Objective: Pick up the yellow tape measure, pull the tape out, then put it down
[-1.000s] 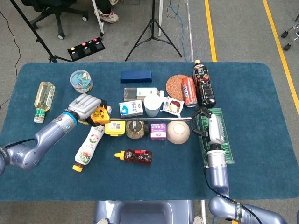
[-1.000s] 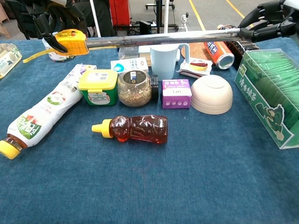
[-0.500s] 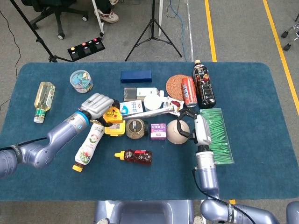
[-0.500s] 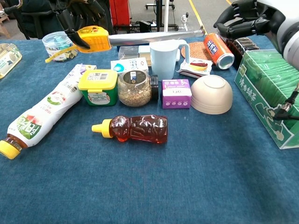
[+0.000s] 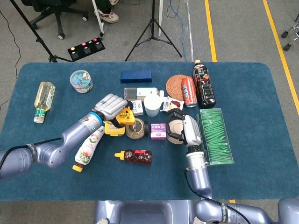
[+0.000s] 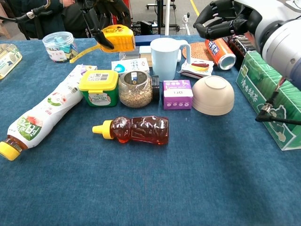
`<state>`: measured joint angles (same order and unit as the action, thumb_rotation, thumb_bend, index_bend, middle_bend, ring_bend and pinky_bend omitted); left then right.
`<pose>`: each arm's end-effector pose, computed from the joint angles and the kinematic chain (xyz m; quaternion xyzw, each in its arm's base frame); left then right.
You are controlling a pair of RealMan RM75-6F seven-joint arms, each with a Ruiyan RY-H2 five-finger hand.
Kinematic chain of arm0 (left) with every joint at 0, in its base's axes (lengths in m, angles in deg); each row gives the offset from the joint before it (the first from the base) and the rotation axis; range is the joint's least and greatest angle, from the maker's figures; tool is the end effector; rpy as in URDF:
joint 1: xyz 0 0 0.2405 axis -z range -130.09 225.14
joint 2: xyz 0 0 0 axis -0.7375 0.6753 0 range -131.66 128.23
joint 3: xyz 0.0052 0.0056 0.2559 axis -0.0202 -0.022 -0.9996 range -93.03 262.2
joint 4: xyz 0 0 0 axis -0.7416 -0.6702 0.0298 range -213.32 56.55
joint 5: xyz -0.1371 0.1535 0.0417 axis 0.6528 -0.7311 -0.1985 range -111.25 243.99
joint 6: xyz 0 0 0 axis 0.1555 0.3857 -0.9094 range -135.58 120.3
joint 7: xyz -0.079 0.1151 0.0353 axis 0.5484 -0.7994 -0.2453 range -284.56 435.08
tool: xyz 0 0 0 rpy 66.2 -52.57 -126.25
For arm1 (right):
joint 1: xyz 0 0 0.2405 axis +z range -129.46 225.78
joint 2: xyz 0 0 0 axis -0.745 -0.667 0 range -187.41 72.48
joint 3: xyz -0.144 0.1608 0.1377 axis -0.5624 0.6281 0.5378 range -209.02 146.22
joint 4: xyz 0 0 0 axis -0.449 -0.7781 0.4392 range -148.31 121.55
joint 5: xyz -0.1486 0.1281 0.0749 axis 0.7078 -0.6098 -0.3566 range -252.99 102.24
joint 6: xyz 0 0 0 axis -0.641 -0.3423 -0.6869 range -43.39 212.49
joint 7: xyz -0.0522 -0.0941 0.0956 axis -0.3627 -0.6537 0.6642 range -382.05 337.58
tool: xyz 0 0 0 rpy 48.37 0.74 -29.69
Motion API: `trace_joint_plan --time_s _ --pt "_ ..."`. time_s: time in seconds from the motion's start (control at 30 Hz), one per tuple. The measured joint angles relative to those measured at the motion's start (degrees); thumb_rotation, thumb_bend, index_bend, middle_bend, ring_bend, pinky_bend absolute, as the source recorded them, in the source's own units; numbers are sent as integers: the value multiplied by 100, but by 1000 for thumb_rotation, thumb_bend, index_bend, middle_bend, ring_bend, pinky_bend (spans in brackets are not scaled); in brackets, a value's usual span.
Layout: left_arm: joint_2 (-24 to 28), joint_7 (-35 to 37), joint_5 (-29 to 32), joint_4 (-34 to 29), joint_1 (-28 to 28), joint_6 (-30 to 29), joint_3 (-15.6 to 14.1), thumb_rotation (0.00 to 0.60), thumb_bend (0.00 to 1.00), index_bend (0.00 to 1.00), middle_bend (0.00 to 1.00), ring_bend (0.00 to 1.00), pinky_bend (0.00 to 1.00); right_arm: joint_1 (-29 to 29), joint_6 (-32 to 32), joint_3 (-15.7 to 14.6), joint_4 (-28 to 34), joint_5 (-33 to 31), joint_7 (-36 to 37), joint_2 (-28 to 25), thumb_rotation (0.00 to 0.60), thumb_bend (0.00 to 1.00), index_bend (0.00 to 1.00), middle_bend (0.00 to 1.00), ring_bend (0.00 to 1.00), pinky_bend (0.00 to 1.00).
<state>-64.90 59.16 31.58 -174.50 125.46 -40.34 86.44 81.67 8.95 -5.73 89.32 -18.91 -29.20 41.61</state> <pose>-0.0305 0.4072 0.0702 -0.8244 -0.3619 -0.2624 0.3473 -0.0852 -0.3154 0.0180 0.4196 -0.5903 0.5991 0.3413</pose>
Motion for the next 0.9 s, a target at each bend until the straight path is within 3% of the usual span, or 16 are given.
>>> trace_joint_plan --time_s 0.23,0.9 --pt "108 -177 -46 -168 -24 -179 -177 600 302 611 486 471 489 -78 128 -24 -109 133 226 -263 600 643 487 279 229 225" --pt "-199 -312 -381 117 -667 -508 -586 600 302 610 486 470 483 -227 301 -153 -397 404 554 -755 600 591 457 261 217 218"
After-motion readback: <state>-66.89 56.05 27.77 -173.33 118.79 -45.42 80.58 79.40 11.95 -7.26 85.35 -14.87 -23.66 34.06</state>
